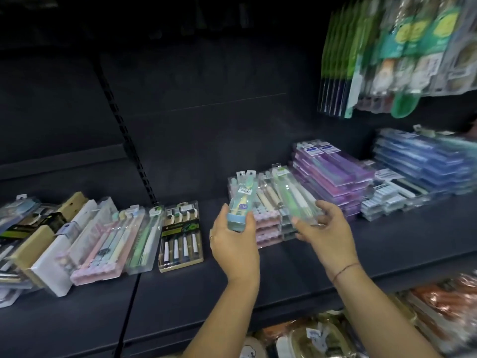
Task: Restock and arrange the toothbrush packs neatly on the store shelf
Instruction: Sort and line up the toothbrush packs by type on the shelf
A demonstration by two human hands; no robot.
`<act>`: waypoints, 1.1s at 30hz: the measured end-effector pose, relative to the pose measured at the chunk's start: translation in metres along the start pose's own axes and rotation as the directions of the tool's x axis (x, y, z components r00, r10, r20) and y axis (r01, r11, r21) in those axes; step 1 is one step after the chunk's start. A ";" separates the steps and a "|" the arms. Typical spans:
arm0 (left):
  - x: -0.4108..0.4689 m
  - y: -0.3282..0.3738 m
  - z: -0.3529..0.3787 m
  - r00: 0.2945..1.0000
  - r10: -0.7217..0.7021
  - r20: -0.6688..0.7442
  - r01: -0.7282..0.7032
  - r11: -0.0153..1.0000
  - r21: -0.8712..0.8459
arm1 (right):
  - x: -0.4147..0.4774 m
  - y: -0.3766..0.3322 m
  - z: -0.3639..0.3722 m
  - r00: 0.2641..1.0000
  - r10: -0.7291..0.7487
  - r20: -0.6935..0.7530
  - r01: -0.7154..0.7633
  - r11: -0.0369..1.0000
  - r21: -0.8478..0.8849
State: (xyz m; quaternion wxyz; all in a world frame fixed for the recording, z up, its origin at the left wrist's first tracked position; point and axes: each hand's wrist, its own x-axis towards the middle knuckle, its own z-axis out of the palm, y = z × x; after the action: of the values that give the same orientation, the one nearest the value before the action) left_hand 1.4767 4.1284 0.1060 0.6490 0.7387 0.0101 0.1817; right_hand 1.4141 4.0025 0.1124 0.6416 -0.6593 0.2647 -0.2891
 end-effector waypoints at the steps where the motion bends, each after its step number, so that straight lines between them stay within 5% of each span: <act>1: -0.001 0.000 0.001 1.000 0.007 0.009 -0.007 1.000 0.006 | -0.001 0.000 -0.001 0.999 -0.038 -0.002 0.038 0.995 -0.094; 8: -0.008 -0.009 0.001 0.985 0.038 0.166 -0.052 0.996 0.078 | -0.002 -0.010 -0.009 0.925 -0.367 -0.096 0.292 0.850 -0.438; 21: -0.015 -0.007 -0.008 0.989 -0.014 0.144 0.014 1.000 0.006 | 0.007 -0.004 -0.020 0.911 -0.348 -0.220 0.224 0.867 -0.445; 28: -0.016 -0.012 -0.006 0.991 -0.019 0.132 0.028 0.997 -0.065 | 0.009 -0.005 -0.021 0.894 -0.333 -0.299 0.237 0.919 -0.316; 33: -0.016 -0.011 -0.003 0.995 0.004 0.105 0.002 0.998 -0.058 | 0.018 0.001 -0.013 0.904 -0.366 -0.223 0.267 0.888 -0.373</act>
State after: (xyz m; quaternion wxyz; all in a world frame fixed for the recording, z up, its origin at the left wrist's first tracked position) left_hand 1.4628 4.1289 0.0918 0.6698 0.7280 -0.0295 0.1433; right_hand 1.4171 3.9808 0.1127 0.4188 -0.7437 0.2878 -0.4344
